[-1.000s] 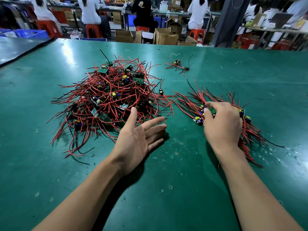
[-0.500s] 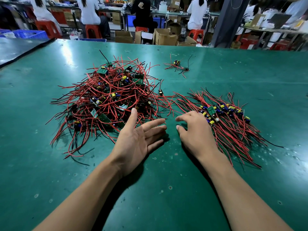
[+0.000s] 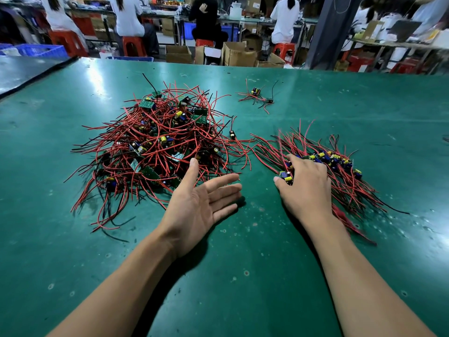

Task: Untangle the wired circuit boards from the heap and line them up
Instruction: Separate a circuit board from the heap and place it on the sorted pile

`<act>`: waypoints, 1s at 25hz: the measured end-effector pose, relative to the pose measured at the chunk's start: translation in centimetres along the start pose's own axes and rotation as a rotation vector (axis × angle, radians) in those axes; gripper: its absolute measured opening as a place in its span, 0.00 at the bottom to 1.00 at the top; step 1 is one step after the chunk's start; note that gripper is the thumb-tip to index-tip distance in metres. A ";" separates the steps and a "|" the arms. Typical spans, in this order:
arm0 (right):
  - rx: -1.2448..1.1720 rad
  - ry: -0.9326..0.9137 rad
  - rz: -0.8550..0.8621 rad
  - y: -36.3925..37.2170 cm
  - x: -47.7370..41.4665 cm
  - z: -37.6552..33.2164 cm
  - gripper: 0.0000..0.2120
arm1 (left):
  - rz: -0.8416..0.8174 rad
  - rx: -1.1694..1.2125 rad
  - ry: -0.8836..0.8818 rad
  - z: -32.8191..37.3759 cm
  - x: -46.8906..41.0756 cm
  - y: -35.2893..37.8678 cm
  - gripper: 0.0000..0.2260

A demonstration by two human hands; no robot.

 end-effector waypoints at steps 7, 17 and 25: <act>-0.126 -0.013 0.106 -0.7 0.1 0.0 0.22 | 0.009 -0.012 0.001 0.0 0.0 -0.2 0.38; -0.150 0.132 0.313 -2.5 0.1 1.3 0.22 | 0.005 -0.023 0.015 0.1 0.1 -0.2 0.39; 0.006 0.143 -0.071 -0.3 -0.3 1.3 0.34 | 0.004 -0.030 0.020 0.2 0.0 0.0 0.39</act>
Point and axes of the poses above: each hand's wrist, its own x-axis away from the middle knuckle, its own y-axis out of the palm, z = x × y, the point moved 4 cm from there along -x, towards the middle knuckle, and after that the axes turned 5 degrees about y, right-handed, at the moved point
